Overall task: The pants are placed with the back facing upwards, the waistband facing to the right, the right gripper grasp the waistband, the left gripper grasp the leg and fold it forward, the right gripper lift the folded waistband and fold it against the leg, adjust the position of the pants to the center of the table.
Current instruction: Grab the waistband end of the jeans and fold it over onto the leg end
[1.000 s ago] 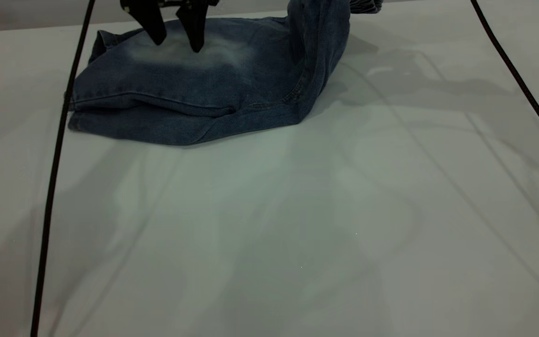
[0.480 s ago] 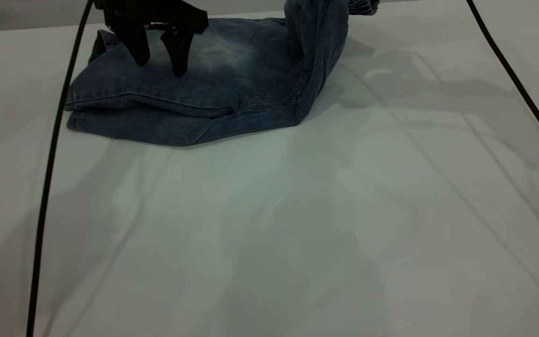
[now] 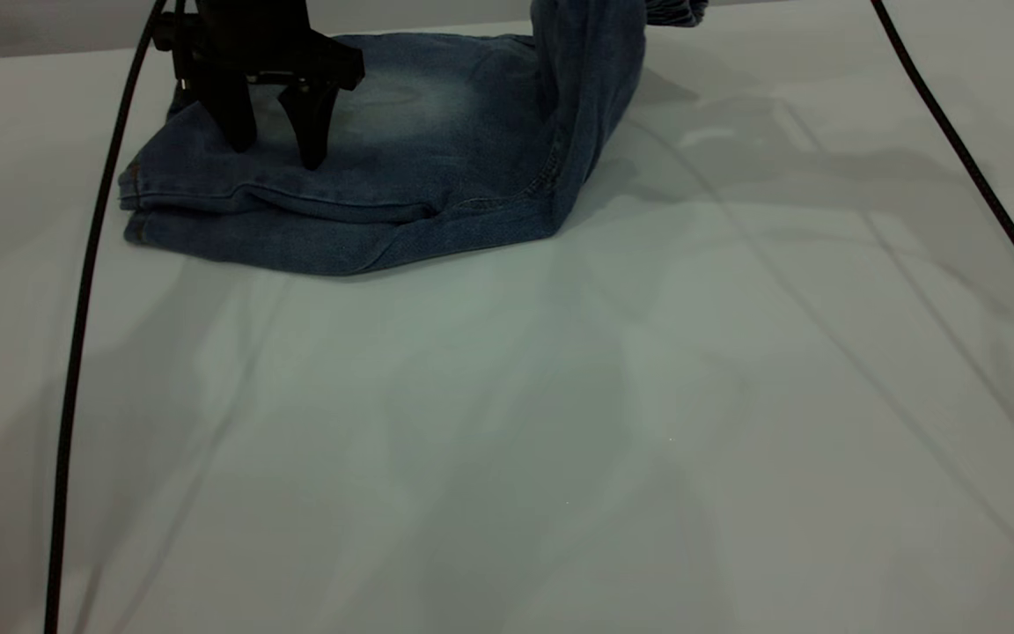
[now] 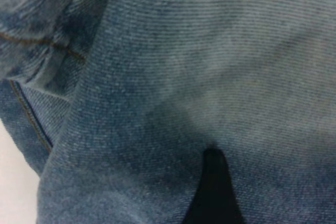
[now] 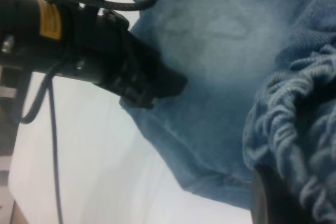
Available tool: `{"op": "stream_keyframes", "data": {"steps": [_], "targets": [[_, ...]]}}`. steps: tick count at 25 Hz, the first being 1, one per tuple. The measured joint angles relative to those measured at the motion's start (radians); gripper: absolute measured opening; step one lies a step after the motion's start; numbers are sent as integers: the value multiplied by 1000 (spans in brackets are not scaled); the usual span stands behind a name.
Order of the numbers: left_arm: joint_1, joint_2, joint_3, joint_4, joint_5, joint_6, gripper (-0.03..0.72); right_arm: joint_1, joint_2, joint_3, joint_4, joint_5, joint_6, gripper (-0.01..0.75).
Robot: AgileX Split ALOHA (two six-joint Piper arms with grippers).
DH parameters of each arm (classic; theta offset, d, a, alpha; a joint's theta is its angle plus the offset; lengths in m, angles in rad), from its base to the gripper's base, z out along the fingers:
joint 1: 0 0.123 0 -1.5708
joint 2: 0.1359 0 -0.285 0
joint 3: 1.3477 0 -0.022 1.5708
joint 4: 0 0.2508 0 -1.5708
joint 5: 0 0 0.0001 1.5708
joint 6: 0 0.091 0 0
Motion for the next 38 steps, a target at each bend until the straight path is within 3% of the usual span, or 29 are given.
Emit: {"op": "stream_keyframes", "data": {"steps": [13, 20, 32, 38], "targets": [[0, 0, -3, 0, 1, 1, 515, 119, -76, -60, 36, 35, -24, 78], [0, -22, -3, -4, 0, 1, 515, 148, -76, -60, 30, 35, -24, 78], [0, -266, -3, 6, 2, 22, 515, 164, -72, -59, 33, 21, -23, 78], [0, -434, -3, 8, 5, 36, 515, 223, -63, -59, 51, -47, -36, 78]]}}
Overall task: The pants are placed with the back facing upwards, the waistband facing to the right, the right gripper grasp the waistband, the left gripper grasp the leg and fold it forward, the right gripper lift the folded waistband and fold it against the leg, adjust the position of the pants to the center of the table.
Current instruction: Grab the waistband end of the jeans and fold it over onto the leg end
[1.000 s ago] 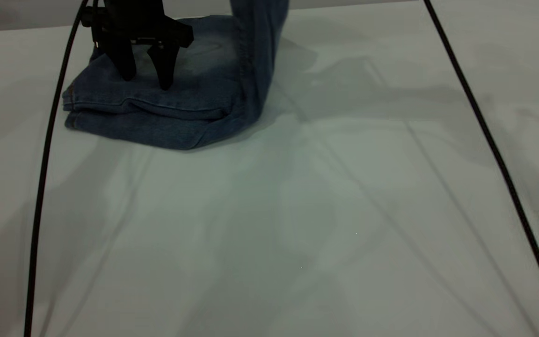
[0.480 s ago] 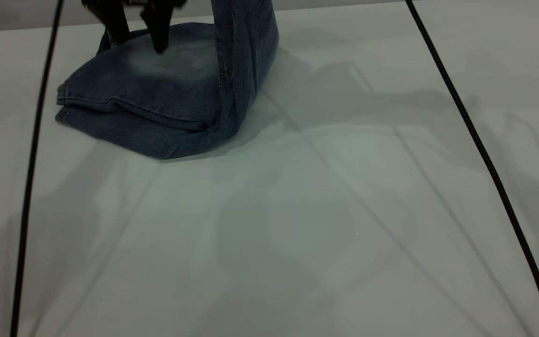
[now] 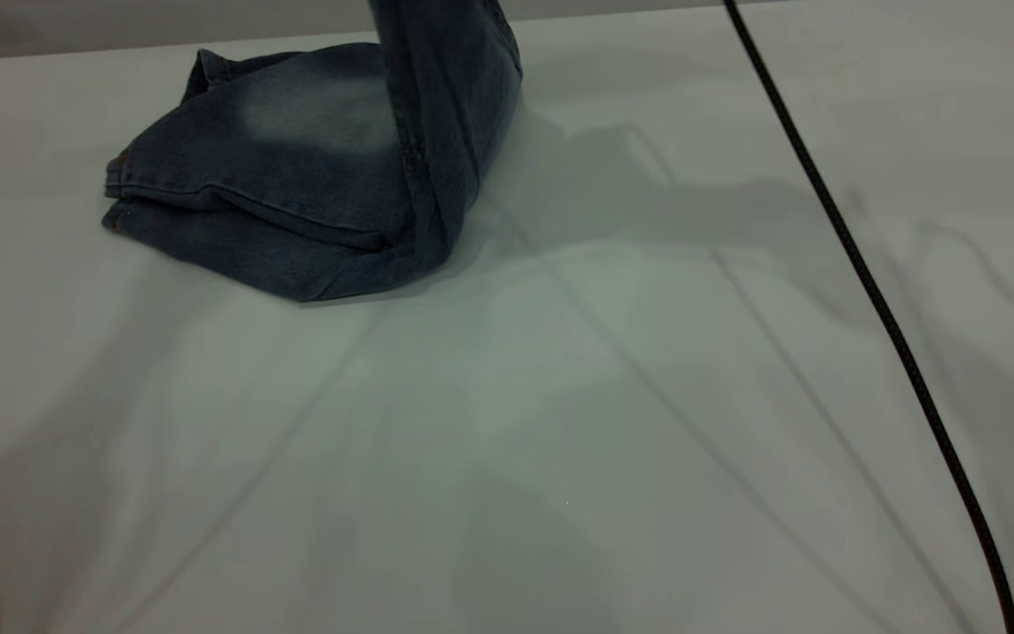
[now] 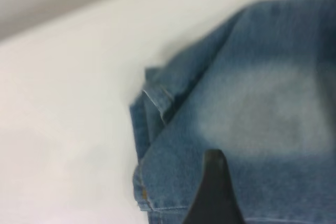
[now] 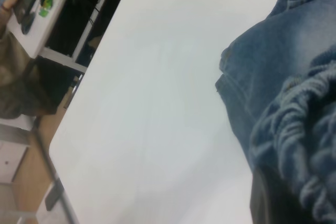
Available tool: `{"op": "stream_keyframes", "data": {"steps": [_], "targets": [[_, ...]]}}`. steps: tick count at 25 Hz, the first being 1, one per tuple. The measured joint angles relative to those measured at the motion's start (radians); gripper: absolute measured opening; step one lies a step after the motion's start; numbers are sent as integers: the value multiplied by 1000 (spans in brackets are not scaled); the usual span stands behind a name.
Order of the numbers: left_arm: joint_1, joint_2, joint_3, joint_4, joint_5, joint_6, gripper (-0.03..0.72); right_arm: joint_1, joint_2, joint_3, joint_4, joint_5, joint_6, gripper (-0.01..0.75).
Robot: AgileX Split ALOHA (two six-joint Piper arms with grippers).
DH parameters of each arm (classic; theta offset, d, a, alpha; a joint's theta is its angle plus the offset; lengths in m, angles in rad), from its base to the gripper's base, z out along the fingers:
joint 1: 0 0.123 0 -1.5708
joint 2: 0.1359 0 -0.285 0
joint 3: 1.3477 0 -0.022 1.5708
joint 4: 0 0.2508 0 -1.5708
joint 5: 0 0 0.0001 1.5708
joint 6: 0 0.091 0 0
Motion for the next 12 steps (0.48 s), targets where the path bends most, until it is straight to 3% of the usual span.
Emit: {"op": "stream_keyframes", "data": {"steps": [12], "targets": [[0, -213, -1, -4, -2, 22, 515, 151, 122, 0, 214, -146, -110, 78]]}}
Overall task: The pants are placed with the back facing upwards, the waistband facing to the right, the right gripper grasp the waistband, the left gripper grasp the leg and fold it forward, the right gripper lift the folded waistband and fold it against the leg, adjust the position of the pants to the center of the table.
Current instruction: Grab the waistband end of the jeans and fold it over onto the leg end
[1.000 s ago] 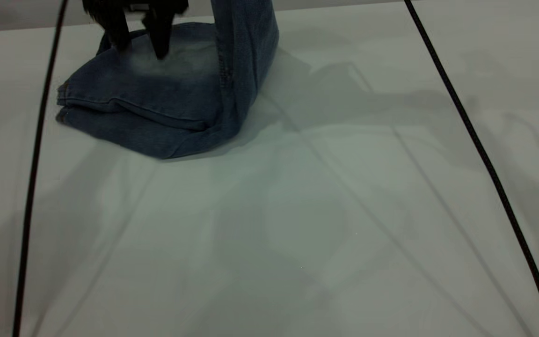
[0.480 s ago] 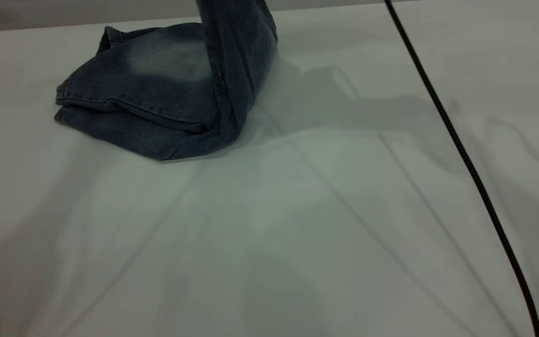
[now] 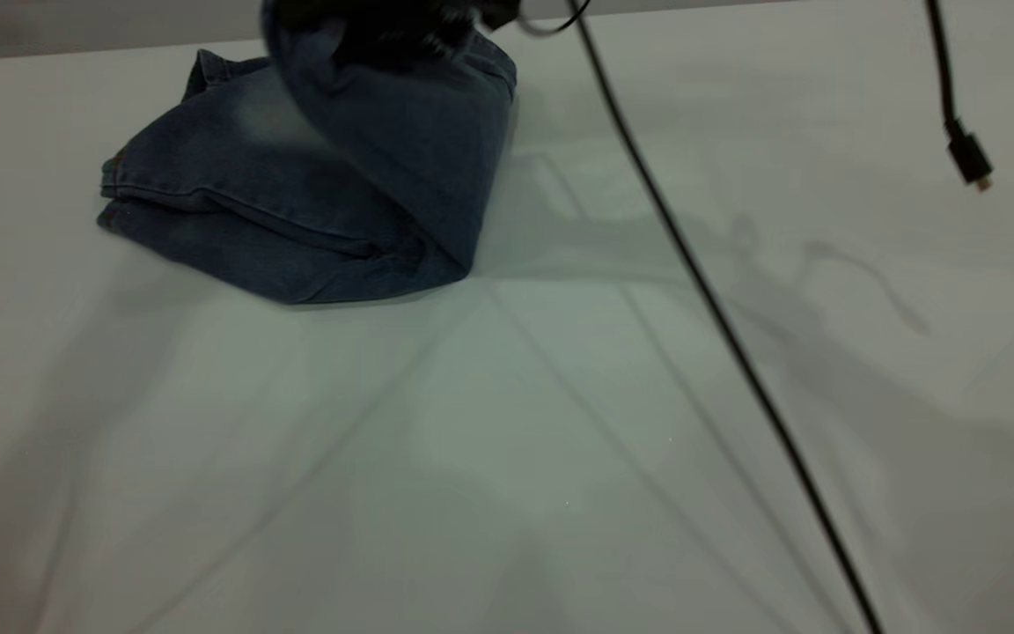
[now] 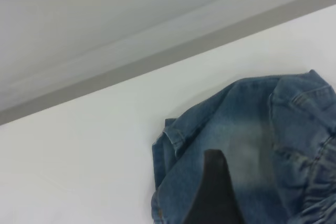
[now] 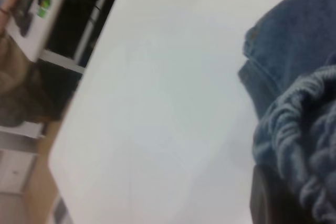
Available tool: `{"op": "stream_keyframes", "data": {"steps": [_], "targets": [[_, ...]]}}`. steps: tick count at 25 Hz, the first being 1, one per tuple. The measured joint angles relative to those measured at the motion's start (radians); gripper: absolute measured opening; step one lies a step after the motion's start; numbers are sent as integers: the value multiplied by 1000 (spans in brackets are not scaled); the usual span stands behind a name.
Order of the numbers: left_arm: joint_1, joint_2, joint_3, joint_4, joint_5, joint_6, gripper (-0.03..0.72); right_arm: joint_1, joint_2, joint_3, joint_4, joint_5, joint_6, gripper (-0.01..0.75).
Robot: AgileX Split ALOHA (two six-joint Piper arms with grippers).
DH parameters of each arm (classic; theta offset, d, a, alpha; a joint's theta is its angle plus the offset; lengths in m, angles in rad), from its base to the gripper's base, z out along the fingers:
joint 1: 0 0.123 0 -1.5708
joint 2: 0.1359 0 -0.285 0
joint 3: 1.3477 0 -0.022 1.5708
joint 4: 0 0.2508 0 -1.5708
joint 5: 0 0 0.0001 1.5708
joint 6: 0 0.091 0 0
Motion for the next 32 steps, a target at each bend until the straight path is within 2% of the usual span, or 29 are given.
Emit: {"op": "stream_keyframes", "data": {"steps": [7, 12, 15, 20, 24, 27, 32], "targets": [[0, 6, 0, -6, -2, 26, 515, 62, 46, -1, 222, 7, -142, 82], [0, 6, 0, -8, -2, 26, 515, 99, 76, -2, 227, -12, -170, 109], [0, 6, 0, -9, -2, 26, 515, 105, 97, -2, 228, -14, -170, 186], [0, 6, 0, -25, -2, 26, 515, 107, 114, -2, 225, -7, -150, 400], [0, 6, 0, -27, -3, 26, 515, 107, 114, -2, 225, -4, -133, 531], [0, 6, 0, -27, -3, 26, 515, 107, 114, -2, 225, -7, -138, 575], [0, 6, 0, -27, -3, 26, 515, 94, 111, -45, 215, -38, -137, 584]]}}
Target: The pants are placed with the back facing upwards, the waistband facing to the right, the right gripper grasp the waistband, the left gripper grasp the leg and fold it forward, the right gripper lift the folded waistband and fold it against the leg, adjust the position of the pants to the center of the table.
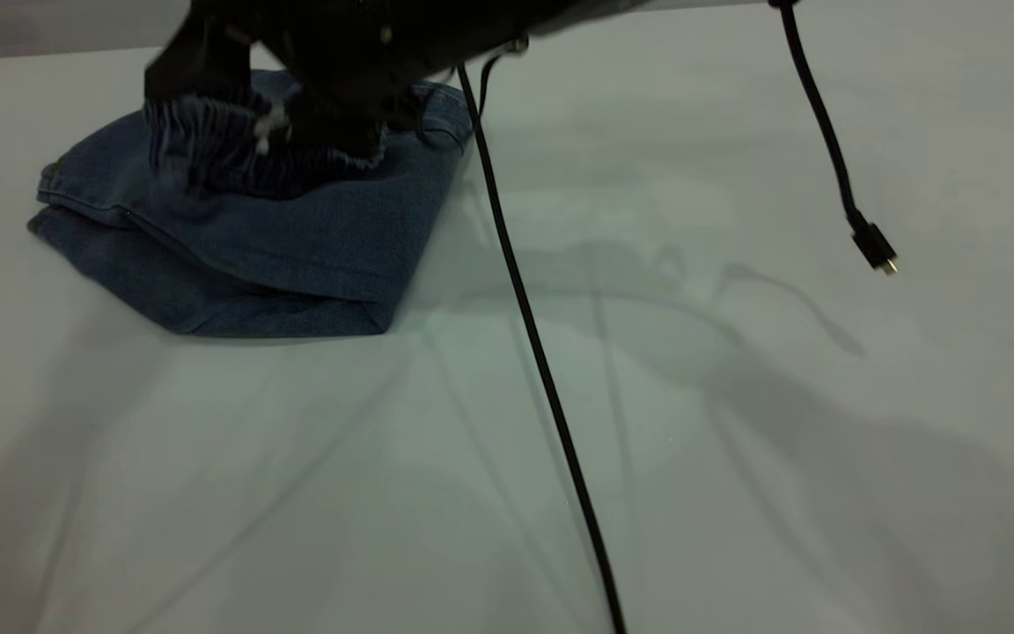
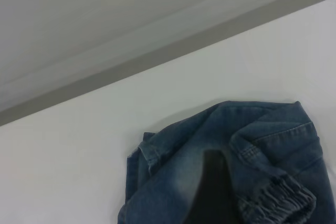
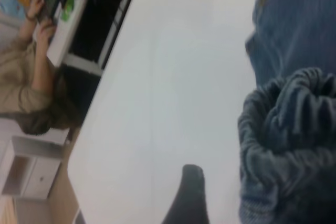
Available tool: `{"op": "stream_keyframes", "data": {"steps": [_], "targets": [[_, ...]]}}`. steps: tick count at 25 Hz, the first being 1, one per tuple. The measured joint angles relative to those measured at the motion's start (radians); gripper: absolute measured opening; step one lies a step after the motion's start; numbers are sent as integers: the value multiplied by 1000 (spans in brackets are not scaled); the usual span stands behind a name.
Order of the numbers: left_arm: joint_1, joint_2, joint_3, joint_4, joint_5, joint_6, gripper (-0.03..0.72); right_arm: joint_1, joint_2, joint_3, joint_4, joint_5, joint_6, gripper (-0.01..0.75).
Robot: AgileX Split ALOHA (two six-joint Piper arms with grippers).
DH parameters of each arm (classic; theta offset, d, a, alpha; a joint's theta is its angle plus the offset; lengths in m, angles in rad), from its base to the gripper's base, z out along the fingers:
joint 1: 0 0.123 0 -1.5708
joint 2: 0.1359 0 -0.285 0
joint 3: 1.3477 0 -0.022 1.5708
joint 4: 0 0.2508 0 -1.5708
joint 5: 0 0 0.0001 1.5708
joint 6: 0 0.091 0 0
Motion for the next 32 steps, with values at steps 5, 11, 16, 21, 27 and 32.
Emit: {"op": "stream_keyframes", "data": {"steps": [5, 11, 16, 21, 27, 32], "targets": [[0, 0, 0, 1, 0, 0, 515, -43, -13, -80, -182, -9, 126, 584], [0, 1, 0, 1, -1, 0, 515, -81, -50, -182, -549, 17, 351, 587], [0, 1, 0, 2, -2, 0, 515, -130, -89, -276, -851, 119, 495, 587], [0, 1, 0, 1, 0, -3, 515, -165, -94, -420, -1158, 274, 619, 577], [0, 1, 0, 3, 0, -3, 515, -173, -120, -640, -1449, 440, 723, 570], [-1, 4, 0, -1, 0, -3, 515, -180, -192, -764, -1573, 553, 783, 570]]}}
